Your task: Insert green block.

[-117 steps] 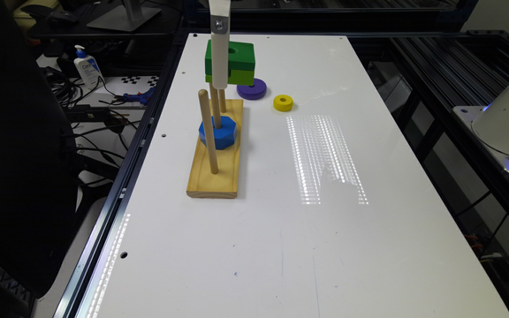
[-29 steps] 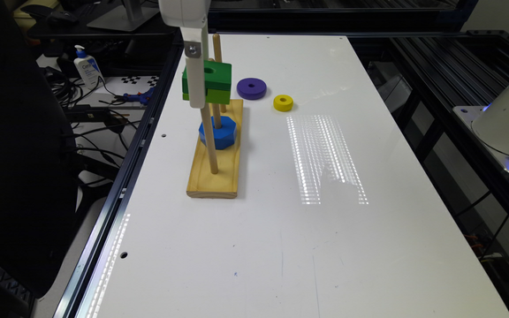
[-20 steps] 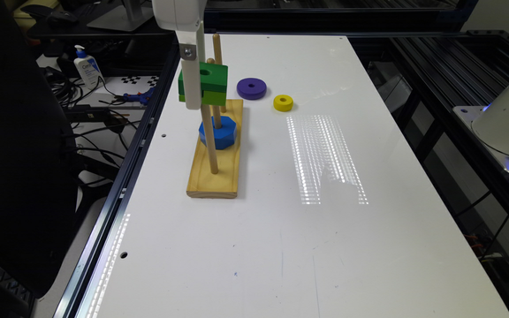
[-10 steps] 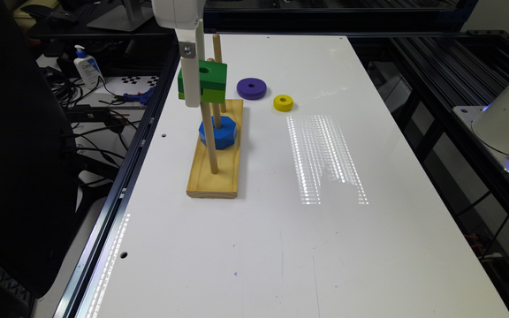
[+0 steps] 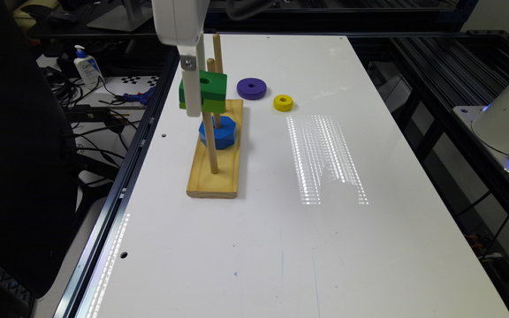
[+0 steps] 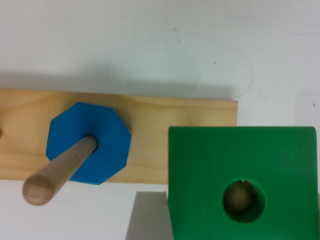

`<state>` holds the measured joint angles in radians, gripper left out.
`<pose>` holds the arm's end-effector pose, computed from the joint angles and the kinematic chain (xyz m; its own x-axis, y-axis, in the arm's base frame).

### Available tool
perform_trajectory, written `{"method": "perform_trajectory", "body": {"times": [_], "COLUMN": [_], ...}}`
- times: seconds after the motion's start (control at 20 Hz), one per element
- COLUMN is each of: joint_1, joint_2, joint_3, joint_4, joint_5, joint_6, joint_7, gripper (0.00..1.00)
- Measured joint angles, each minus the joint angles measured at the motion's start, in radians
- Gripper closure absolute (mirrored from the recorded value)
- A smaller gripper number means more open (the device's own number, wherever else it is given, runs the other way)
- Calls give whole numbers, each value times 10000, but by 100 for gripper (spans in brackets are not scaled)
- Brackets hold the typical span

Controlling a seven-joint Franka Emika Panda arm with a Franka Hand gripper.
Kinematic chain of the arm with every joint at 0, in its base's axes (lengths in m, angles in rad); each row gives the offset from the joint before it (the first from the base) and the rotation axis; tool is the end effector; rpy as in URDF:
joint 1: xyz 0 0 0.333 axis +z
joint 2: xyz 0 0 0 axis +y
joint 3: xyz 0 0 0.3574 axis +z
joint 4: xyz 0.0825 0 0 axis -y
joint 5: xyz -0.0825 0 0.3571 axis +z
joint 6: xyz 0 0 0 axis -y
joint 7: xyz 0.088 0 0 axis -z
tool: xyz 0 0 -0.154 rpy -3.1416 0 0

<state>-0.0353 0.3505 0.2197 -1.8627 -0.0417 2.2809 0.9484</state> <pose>0.6250 0.1044 0.3495 0.7287 -0.6847 0.0112 -0.6815 -0.7267 -0.0864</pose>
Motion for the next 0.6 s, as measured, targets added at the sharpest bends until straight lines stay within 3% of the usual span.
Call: {"method": "perform_trajectory", "body": {"times": [0.6], "joint_1": [4], "joint_2": [511], "joint_3": [-1], "joint_4": [-11], "joint_5": [-74], "joint_6": [369], "joint_7": [3], "gripper": [100]}}
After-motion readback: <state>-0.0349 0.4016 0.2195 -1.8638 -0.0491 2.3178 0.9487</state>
